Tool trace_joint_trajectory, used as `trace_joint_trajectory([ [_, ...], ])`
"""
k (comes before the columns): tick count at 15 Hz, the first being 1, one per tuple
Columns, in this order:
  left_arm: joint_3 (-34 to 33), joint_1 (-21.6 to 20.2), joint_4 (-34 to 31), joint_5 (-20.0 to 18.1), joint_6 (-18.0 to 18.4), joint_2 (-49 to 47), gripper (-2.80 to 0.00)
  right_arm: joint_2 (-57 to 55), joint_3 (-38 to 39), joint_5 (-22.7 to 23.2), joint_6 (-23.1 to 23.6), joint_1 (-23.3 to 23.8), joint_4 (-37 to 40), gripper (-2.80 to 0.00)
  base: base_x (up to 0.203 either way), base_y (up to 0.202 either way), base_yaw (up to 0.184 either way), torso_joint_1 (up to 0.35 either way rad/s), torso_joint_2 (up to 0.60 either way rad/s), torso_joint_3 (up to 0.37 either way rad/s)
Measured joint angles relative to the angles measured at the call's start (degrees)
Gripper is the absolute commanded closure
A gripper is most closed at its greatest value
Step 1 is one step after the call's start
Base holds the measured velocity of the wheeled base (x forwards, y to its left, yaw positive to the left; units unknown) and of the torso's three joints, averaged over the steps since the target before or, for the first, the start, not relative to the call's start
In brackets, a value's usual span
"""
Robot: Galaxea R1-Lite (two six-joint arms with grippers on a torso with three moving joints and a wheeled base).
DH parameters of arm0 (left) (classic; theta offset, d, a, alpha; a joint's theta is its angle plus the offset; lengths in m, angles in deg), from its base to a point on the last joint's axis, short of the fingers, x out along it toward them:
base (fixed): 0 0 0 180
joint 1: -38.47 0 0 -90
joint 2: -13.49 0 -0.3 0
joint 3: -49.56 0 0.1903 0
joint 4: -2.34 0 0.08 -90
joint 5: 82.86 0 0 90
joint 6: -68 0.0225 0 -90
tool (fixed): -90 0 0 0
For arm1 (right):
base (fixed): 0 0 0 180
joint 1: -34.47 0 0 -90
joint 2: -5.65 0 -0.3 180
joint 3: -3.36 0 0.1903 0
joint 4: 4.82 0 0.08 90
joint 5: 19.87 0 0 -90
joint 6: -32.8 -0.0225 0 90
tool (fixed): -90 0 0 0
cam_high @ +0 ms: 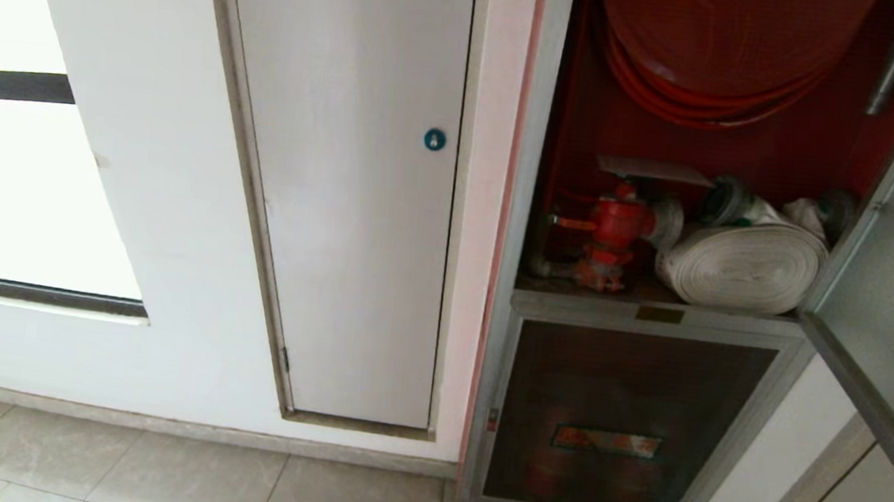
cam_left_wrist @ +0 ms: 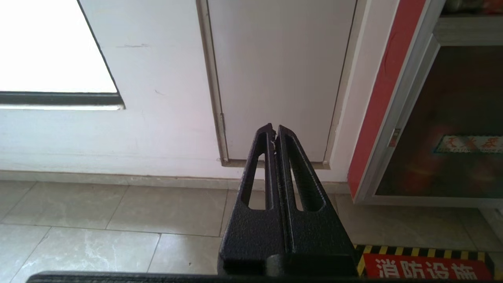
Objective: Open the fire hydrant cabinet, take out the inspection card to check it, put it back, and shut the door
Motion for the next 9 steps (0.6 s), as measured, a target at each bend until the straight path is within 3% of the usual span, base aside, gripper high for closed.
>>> trace_joint_trajectory([
  [9, 0.0, 0.0, 0.0, 0.0, 0.0, 0.0, 0.00, 0.0, 0.0, 0.0, 0.1, 0.0, 0.0, 0.00, 0.000, 0.000, 0.000, 0.000, 0.00, 0.000],
])
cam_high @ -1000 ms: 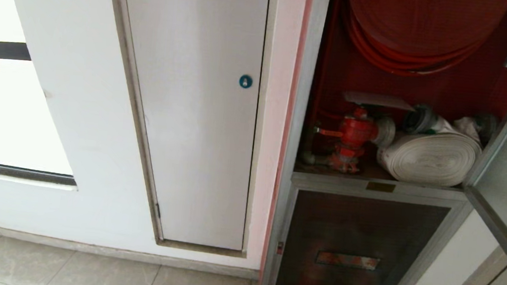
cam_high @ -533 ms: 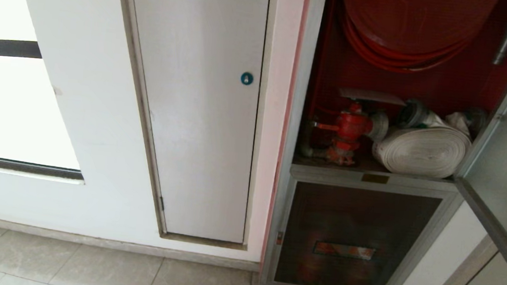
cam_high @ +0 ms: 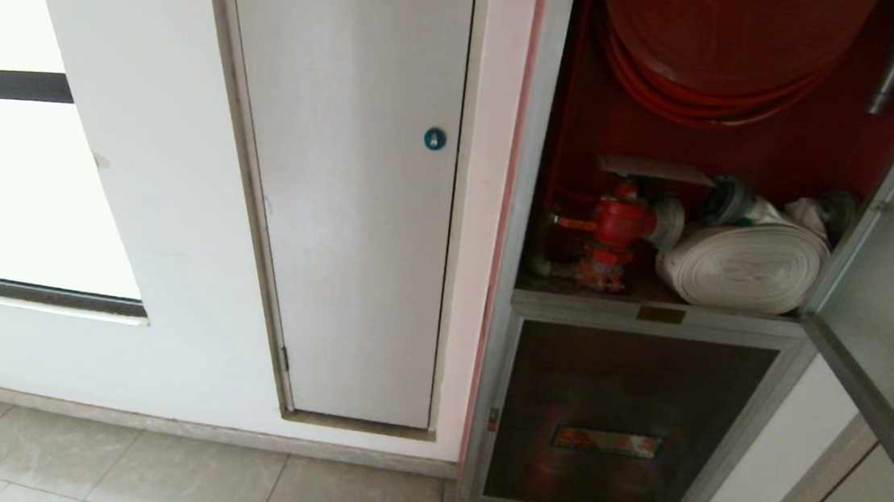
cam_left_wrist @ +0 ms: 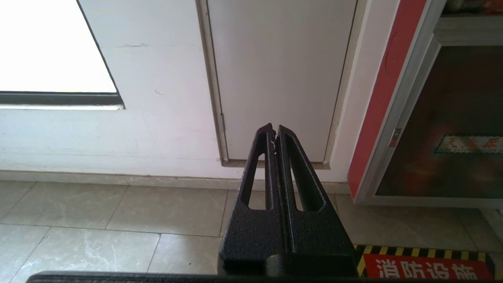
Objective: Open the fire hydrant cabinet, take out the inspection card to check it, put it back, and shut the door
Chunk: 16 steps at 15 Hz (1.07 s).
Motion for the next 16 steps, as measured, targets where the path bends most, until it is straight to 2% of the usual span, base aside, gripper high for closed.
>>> trace_joint_trajectory([
  [8, 0.0, 0.0, 0.0, 0.0, 0.0, 0.0, 0.00, 0.0, -0.5, -0.6, 0.2, 0.0, 1.2, 0.00, 0.000, 0.000, 0.000, 0.000, 0.00, 0.000],
  [10, 0.0, 0.0, 0.0, 0.0, 0.0, 0.0, 0.00, -0.9, -5.0, -0.7, 0.2, 0.0, 3.9, 0.00, 0.000, 0.000, 0.000, 0.000, 0.00, 0.000],
  [13, 0.0, 0.0, 0.0, 0.0, 0.0, 0.0, 0.00, -6.1, -15.5, -1.8, 0.2, 0.0, 6.5, 0.00, 0.000, 0.000, 0.000, 0.000, 0.00, 0.000],
  [16, 0.0, 0.0, 0.0, 0.0, 0.0, 0.0, 0.00, -13.5, -26.0, -6.7, 0.4, 0.1, 7.1, 0.00, 0.000, 0.000, 0.000, 0.000, 0.00, 0.000],
])
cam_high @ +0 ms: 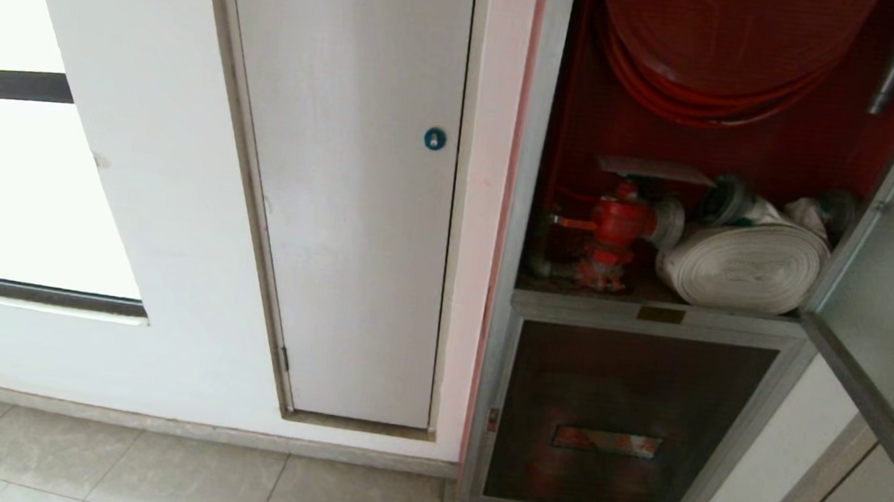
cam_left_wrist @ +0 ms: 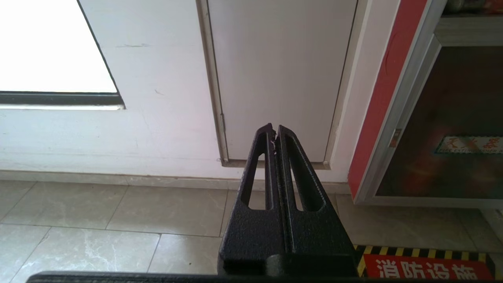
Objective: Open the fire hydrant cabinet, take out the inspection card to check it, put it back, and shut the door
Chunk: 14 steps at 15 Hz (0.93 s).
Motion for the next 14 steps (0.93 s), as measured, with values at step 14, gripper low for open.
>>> trace_joint_trajectory([
  [14, 0.0, 0.0, 0.0, 0.0, 0.0, 0.0, 0.00, -20.4, -14.9, -49.7, -3.4, 0.1, -14.6, 0.00, 0.000, 0.000, 0.000, 0.000, 0.00, 0.000],
])
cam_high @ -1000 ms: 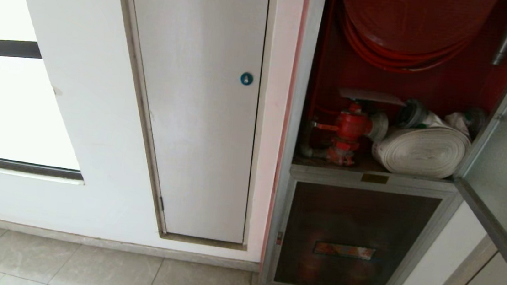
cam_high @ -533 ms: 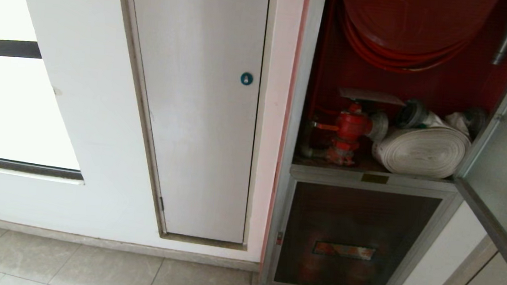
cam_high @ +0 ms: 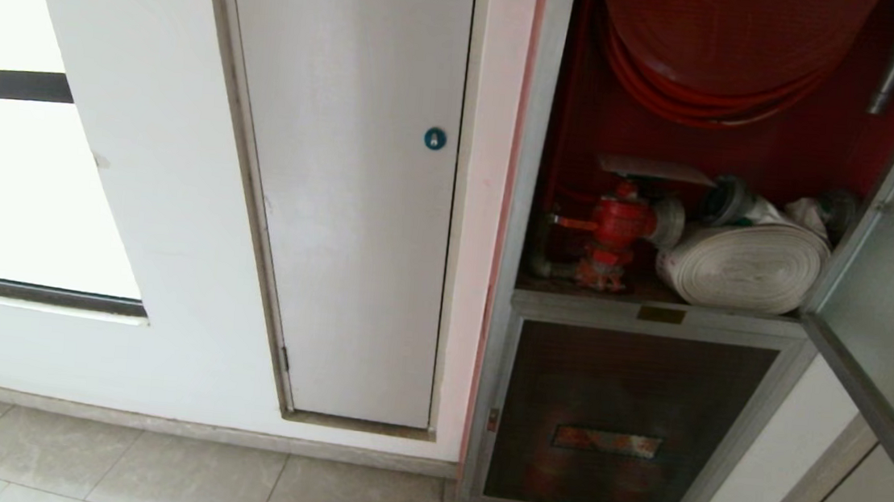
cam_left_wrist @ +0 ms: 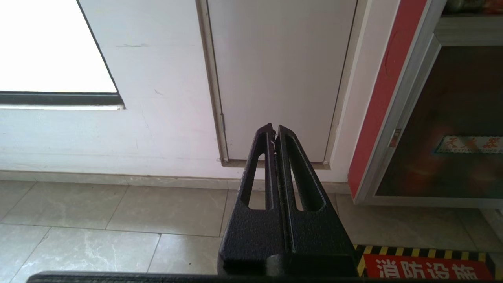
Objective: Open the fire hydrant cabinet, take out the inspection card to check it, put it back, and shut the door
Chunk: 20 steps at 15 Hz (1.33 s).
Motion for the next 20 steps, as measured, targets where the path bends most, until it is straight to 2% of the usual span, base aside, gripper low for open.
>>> trace_joint_trajectory([
  [1, 0.0, 0.0, 0.0, 0.0, 0.0, 0.0, 0.00, -0.8, 0.2, -2.3, 0.0, 0.0, -2.0, 0.00, 0.000, 0.000, 0.000, 0.000, 0.00, 0.000],
  [3, 0.0, 0.0, 0.0, 0.0, 0.0, 0.0, 0.00, -1.7, 0.4, -3.8, 0.0, 2.4, -3.4, 0.00, 0.000, 0.000, 0.000, 0.000, 0.00, 0.000],
  [6, 0.0, 0.0, 0.0, 0.0, 0.0, 0.0, 0.00, -1.8, 0.2, -3.8, 0.1, 10.2, -3.8, 0.00, 0.000, 0.000, 0.000, 0.000, 0.00, 0.000],
  [9, 0.0, 0.0, 0.0, 0.0, 0.0, 0.0, 0.00, -3.5, -4.9, -3.8, 0.6, 17.5, -5.5, 0.00, 0.000, 0.000, 0.000, 0.000, 0.00, 0.000],
  [12, 0.0, 0.0, 0.0, 0.0, 0.0, 0.0, 0.00, -8.2, -9.4, -3.8, 0.6, 19.7, -7.7, 0.00, 0.000, 0.000, 0.000, 0.000, 0.00, 0.000],
  [18, 0.0, 0.0, 0.0, 0.0, 0.0, 0.0, 0.00, -17.2, -14.1, -2.3, 0.5, 20.6, -8.3, 0.00, 0.000, 0.000, 0.000, 0.000, 0.00, 0.000],
  [20, 0.0, 0.0, 0.0, 0.0, 0.0, 0.0, 0.00, -19.3, -14.4, -1.7, 0.5, 24.5, -8.4, 0.00, 0.000, 0.000, 0.000, 0.000, 0.00, 0.000],
])
